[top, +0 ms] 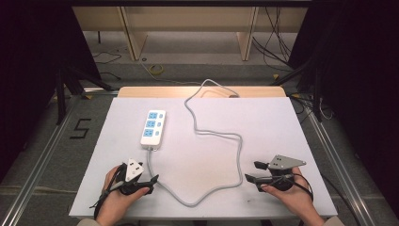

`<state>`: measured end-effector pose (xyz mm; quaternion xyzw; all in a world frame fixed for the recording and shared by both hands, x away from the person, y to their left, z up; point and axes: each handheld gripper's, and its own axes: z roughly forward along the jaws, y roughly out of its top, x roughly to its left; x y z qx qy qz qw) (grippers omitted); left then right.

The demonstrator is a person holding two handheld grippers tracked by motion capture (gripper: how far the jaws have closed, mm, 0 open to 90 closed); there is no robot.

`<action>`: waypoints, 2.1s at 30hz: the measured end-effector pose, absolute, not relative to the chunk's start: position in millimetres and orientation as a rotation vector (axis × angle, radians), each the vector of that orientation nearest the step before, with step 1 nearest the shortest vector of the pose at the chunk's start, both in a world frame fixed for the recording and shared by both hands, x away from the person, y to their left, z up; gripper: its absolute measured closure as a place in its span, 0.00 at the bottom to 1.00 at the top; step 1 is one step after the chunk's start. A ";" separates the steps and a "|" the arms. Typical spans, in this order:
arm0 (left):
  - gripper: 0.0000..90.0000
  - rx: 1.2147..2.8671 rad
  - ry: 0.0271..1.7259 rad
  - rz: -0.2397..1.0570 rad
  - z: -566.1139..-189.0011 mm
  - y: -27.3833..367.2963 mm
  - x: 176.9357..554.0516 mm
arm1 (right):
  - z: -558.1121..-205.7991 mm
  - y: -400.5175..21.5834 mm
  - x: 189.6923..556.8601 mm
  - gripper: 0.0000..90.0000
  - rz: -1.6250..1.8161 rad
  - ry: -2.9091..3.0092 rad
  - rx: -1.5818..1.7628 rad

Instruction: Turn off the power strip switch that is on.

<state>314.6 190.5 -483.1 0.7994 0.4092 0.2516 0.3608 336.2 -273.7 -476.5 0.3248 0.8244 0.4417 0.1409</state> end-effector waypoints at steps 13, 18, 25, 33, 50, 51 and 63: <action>0.89 2.018 1.132 0.661 -476.6 200.0 315.3 | -474.6 -274.9 334.0 0.41 1.275 2.365 0.944; 0.99 2.037 1.182 0.619 -471.4 199.4 314.4 | -474.9 -274.9 334.0 0.41 1.285 2.368 0.958; 0.99 2.029 1.201 0.609 -467.4 198.3 317.6 | -475.3 -274.2 333.9 0.41 1.280 2.365 0.959; 0.99 2.013 1.215 0.621 -460.6 199.0 325.0 | -475.4 -274.2 334.0 0.41 1.273 2.365 0.957; 1.00 2.030 1.223 0.634 -452.3 195.4 339.9 | -475.5 -274.7 333.6 0.41 1.268 2.364 0.955; 0.99 2.025 1.223 0.636 -452.3 194.8 341.2 | -475.4 -274.7 333.6 0.41 1.267 2.365 0.955; 1.00 2.037 1.247 0.643 -447.0 194.4 351.1 | -475.0 -274.9 333.3 0.41 1.270 2.361 0.955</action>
